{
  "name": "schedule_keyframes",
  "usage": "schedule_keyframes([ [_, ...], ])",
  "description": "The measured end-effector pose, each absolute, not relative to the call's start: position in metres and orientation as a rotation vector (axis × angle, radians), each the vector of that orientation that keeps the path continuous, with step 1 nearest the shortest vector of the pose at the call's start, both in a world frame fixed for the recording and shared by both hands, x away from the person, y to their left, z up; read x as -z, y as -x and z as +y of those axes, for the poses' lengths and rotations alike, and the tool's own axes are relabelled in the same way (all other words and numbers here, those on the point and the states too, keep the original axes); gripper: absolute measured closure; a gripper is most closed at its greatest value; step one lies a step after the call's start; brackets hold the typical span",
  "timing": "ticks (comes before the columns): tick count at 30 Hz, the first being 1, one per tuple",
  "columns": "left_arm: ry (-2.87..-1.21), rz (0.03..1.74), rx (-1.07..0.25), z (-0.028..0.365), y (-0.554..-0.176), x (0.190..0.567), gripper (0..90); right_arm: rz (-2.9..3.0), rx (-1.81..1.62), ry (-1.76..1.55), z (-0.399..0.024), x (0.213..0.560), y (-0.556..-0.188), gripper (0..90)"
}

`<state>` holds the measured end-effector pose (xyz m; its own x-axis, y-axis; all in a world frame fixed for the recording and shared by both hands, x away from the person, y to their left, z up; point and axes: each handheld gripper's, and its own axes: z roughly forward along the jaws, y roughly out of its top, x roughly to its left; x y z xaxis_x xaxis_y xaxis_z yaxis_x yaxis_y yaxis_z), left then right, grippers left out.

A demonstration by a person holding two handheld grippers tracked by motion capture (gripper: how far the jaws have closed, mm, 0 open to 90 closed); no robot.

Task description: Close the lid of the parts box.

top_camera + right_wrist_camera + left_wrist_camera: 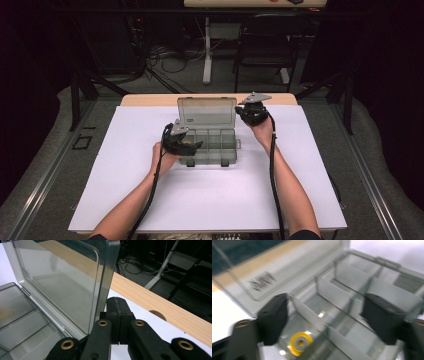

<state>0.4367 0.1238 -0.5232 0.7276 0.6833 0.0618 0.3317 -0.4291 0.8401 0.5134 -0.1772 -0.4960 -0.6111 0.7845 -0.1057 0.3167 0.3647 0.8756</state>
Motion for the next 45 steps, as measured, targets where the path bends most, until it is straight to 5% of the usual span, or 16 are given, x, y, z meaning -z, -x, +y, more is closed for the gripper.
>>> schedule_keyframes([
  [5,-2.015,0.8,-0.538,0.136,-0.442,0.514,0.2,2.114,-1.188,-0.949,-0.177,0.496,-0.512,90.0],
  [22,-2.005,0.816,-0.588,0.155,-0.479,0.467,0.6,2.122,-1.182,-0.936,-0.177,0.495,-0.508,90.0],
  [32,-2.019,0.782,-0.618,0.153,-0.492,0.45,17.7,2.129,-1.175,-0.928,-0.177,0.495,-0.508,90.0],
  [45,-2.028,0.749,-0.636,0.152,-0.5,0.447,52.3,2.13,-1.164,-0.918,-0.176,0.494,-0.507,90.0],
])
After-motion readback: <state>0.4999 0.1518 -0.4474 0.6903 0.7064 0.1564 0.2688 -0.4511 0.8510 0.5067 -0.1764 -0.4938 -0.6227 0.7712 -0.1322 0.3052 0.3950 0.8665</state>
